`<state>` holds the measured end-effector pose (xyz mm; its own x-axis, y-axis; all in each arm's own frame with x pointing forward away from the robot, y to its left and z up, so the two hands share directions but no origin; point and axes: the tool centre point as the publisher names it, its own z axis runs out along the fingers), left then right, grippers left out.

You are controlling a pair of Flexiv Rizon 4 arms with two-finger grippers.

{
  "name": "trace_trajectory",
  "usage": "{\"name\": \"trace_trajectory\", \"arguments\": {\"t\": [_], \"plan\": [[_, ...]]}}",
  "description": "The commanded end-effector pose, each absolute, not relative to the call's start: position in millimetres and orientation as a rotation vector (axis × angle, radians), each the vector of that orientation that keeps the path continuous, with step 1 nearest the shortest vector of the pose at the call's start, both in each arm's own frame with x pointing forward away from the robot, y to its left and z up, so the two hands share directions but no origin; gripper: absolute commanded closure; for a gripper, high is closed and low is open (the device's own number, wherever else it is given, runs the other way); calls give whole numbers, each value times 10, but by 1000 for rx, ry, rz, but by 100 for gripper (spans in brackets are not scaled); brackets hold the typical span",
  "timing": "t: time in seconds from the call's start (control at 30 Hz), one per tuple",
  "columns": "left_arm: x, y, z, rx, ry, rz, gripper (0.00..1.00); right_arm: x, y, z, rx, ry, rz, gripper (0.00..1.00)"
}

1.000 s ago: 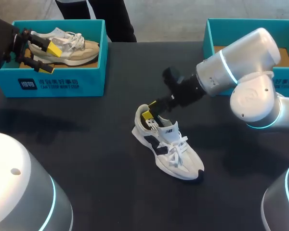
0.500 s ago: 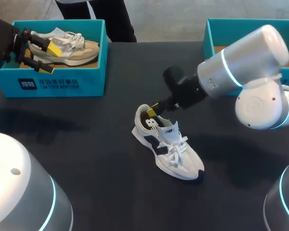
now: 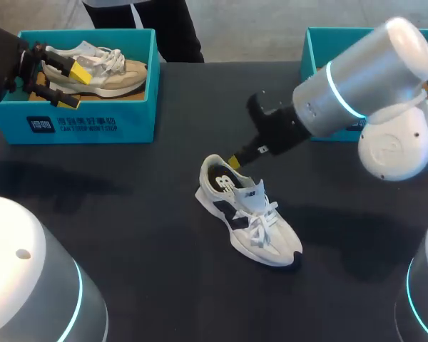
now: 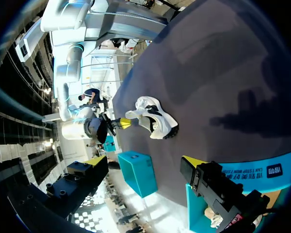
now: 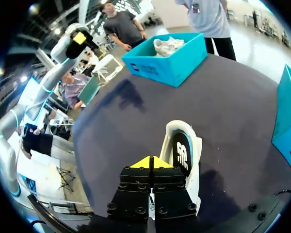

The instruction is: Take the shoe out of the shoebox, open the shoe tongue, remove and reinsert the insole, then place the shoe into the shoebox

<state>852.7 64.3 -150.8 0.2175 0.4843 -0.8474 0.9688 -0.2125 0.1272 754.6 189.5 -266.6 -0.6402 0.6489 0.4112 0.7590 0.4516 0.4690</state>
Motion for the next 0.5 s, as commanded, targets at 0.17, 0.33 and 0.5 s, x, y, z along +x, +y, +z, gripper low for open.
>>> {"name": "trace_trajectory", "arguments": {"t": [0.17,0.33,0.5], "plan": [[8526,642,-1513,1807,1348,-895,0,7539,1994,-2550,-1437,-2698,-805,100],[8526,642,-1513,1807,1348,-895,0,7539,1994,-2550,-1437,-2698,-805,100],[8526,642,-1513,1807,1348,-895,0,7539,1994,-2550,-1437,-2698,-805,100]]}}
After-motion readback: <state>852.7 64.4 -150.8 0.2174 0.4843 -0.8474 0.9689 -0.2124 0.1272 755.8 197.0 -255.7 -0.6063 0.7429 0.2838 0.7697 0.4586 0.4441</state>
